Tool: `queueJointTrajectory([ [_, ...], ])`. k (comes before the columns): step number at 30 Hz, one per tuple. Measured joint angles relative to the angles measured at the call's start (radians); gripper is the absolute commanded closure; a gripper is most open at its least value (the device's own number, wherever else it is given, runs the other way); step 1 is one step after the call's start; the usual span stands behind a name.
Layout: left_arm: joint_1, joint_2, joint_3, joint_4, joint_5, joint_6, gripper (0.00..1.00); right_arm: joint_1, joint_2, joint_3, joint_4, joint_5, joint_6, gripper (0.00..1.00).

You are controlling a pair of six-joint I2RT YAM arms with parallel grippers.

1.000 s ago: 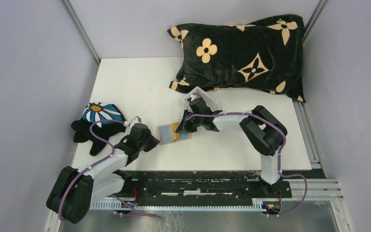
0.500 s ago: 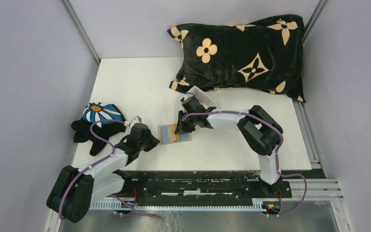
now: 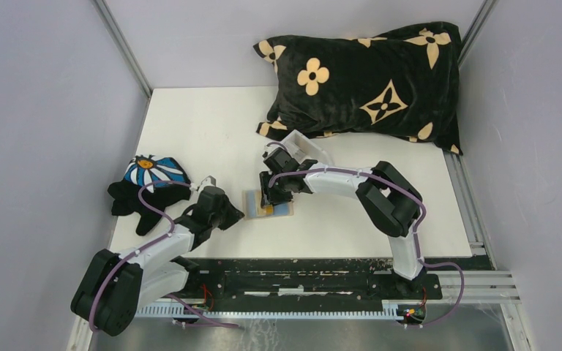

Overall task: Put the credit cards into the card holder
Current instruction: Insert the credit card into the card holder.

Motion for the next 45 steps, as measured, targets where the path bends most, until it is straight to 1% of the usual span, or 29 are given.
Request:
queueJointTrajectory([
  [9,-0.005,0.026,0.0,0.035,0.042,0.007,0.97,0.011,0.011,0.049,-0.083,0.019,-0.029,0.42],
  [22,-0.004,0.049,0.0,0.075,0.076,0.045,0.97,0.034,0.094,0.206,-0.227,0.04,-0.074,0.41],
  [38,-0.005,0.031,-0.013,0.076,0.089,0.053,0.97,0.079,0.123,0.287,-0.312,0.072,-0.092,0.4],
  [40,-0.005,0.022,-0.016,0.071,0.09,0.053,0.97,0.084,0.13,0.3,-0.32,0.073,-0.092,0.39],
  [42,-0.005,0.012,-0.016,0.059,0.089,0.053,0.97,0.088,0.137,0.315,-0.336,0.073,-0.093,0.35],
  [45,-0.006,-0.006,-0.016,0.038,0.087,0.053,0.97,0.093,0.143,0.331,-0.354,0.077,-0.097,0.34],
])
